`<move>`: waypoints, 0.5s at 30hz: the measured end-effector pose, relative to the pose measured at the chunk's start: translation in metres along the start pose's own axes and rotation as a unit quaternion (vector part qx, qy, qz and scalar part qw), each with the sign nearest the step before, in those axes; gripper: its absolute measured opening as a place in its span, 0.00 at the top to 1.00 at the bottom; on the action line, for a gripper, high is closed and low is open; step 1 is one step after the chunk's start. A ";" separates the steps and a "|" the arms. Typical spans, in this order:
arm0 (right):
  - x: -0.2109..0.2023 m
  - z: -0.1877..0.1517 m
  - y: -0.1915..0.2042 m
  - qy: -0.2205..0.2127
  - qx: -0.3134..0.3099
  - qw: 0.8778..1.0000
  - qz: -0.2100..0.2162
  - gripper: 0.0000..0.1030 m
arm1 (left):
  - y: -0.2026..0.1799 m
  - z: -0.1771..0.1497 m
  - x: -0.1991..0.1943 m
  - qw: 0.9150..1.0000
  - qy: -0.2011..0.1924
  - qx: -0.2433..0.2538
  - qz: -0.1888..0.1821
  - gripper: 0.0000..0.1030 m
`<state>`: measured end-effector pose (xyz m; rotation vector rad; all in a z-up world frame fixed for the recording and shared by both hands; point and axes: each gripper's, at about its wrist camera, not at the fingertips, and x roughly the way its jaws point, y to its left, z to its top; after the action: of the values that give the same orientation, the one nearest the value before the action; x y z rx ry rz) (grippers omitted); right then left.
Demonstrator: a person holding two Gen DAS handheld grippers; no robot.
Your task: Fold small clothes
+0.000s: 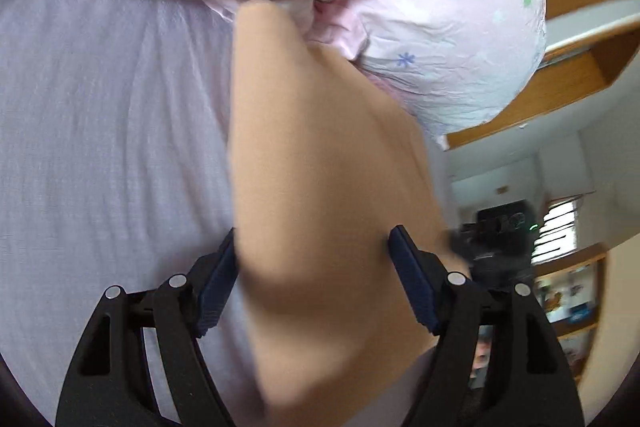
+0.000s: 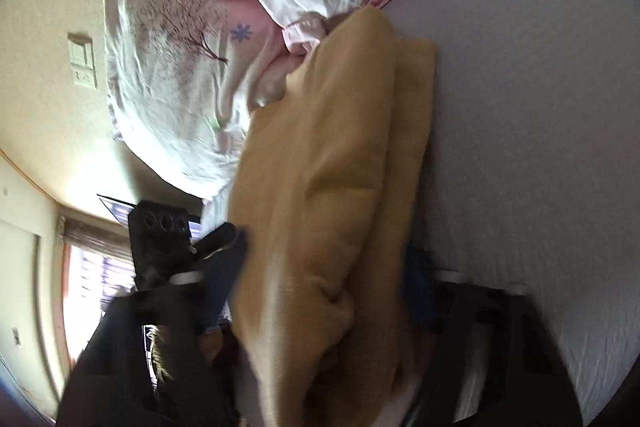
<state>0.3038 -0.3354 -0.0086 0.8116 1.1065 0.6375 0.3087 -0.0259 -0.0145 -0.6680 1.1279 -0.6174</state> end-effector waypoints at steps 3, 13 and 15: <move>0.002 -0.004 0.006 -0.014 0.002 1.000 0.028 0.66 | 0.003 -0.001 -0.009 1.000 -0.004 -0.013 -0.018 0.61; 0.070 -0.023 0.080 0.022 -0.105 0.994 -0.002 0.58 | 0.034 -0.017 -0.122 0.990 -0.107 0.037 0.079 0.58; 0.077 -0.027 0.079 0.020 -0.101 0.993 -0.065 0.53 | 0.046 -0.020 -0.129 0.985 -0.117 0.030 0.123 0.58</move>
<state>0.2996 -0.2240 0.0111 0.5513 1.1009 0.6462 0.2552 0.0963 0.0235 -0.5249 0.9509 -0.3503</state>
